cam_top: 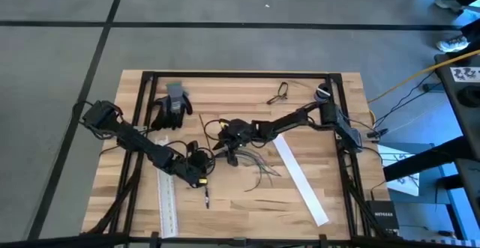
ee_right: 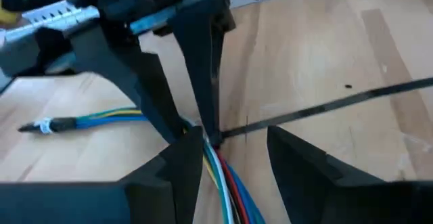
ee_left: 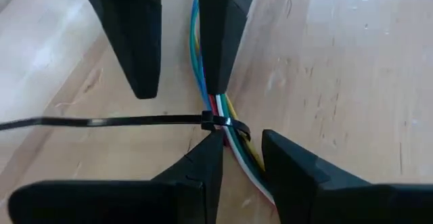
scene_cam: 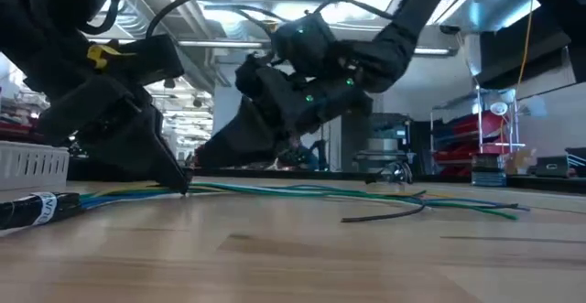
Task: Ziptie cables
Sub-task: Put the black zip tie on the cable wires
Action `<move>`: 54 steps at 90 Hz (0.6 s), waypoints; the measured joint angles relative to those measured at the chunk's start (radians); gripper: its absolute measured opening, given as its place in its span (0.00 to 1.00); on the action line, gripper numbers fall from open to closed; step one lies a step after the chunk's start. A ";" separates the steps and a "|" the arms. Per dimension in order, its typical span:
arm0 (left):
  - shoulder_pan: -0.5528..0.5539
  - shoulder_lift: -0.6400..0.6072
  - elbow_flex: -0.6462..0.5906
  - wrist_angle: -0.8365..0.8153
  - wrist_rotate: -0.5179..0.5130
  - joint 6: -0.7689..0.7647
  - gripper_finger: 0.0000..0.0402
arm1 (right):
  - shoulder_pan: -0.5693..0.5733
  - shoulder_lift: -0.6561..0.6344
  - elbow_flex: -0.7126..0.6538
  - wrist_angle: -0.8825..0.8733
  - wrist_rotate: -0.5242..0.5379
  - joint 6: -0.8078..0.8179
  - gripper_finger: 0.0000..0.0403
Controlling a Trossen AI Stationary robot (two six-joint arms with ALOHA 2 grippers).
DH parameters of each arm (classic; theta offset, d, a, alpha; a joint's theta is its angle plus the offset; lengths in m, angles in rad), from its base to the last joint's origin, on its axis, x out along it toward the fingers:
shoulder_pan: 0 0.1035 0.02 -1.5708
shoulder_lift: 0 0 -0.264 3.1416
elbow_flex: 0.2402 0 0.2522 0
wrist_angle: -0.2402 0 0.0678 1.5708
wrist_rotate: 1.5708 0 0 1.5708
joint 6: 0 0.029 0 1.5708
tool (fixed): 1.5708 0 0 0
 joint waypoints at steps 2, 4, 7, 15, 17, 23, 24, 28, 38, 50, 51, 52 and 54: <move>0.000 0.000 0.000 -0.001 0.000 0.000 0.22 | 0.000 0.000 0.003 -0.006 -0.001 0.009 0.38; 0.000 0.000 0.000 0.000 0.000 0.000 0.22 | 0.000 0.000 0.004 -0.016 -0.005 0.025 0.38; 0.000 0.000 0.000 0.001 0.000 0.000 0.22 | -0.003 0.000 0.005 -0.022 -0.008 0.042 0.38; 0.000 0.000 0.000 0.000 0.000 0.000 0.22 | -0.007 0.000 0.007 -0.020 -0.010 0.094 0.38; 0.000 0.000 0.000 0.000 0.000 0.000 0.22 | -0.008 0.000 0.007 -0.018 -0.011 0.106 0.38; 0.000 0.000 0.000 0.000 0.000 0.000 0.22 | -0.008 0.000 0.008 -0.019 -0.013 0.127 0.38; 0.000 0.000 0.000 0.000 0.000 0.000 0.22 | -0.007 0.003 0.008 -0.016 -0.013 0.128 0.38; 0.000 0.000 0.000 0.000 0.000 0.000 0.22 | -0.006 0.013 0.009 0.007 -0.013 0.133 0.38; 0.000 0.000 0.000 0.001 0.000 0.000 0.22 | 0.000 0.035 0.018 0.047 0.031 0.189 0.38; 0.000 0.000 0.000 0.002 0.000 0.000 0.22 | 0.002 0.061 0.027 0.061 0.054 0.249 0.38; 0.000 0.000 0.000 0.002 0.000 0.000 0.22 | 0.002 0.061 0.027 0.062 0.049 0.255 0.38; 0.000 0.000 0.000 0.001 0.000 0.000 0.22 | 0.001 0.061 0.027 0.063 0.042 0.261 0.38; 0.000 0.000 0.000 0.000 0.000 0.000 0.22 | 0.001 0.061 0.026 0.068 0.032 0.262 0.38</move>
